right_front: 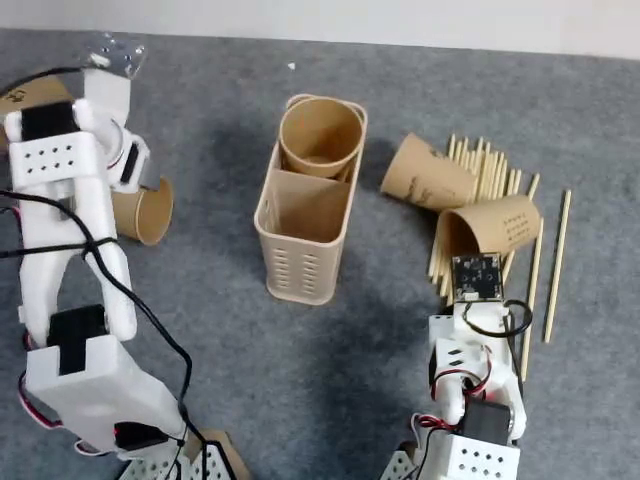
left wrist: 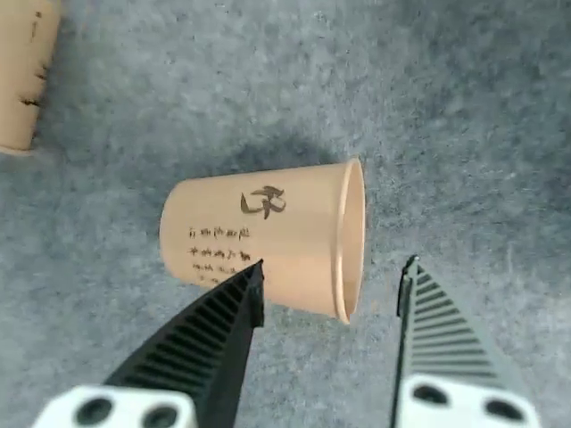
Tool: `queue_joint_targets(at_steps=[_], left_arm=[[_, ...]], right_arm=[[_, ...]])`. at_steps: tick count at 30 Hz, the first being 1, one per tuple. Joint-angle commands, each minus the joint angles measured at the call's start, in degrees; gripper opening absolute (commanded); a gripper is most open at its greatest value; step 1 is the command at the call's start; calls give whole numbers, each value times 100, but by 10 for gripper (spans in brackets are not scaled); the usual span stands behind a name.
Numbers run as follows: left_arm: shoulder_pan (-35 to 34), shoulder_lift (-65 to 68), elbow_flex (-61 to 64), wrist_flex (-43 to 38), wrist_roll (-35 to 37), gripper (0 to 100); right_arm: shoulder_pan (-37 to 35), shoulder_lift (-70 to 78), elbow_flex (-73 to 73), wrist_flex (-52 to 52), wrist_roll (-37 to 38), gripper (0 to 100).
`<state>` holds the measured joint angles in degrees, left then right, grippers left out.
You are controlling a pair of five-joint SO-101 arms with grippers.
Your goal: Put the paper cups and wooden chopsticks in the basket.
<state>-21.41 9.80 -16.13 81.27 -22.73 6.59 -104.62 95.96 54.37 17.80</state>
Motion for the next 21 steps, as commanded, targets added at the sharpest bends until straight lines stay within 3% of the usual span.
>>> queue_joint_targets(at_steps=[1,7,21], left_arm=[[-558,-40,66,-563,18,245],[-1209,365,295,-941,167,245],[-1455,2721,251,-1829,149,245]], right_arm=[[-57,-48,391,-84,79,220],[-57,-48,391,-84,79,220],[-57,-48,391,-92,70,220]])
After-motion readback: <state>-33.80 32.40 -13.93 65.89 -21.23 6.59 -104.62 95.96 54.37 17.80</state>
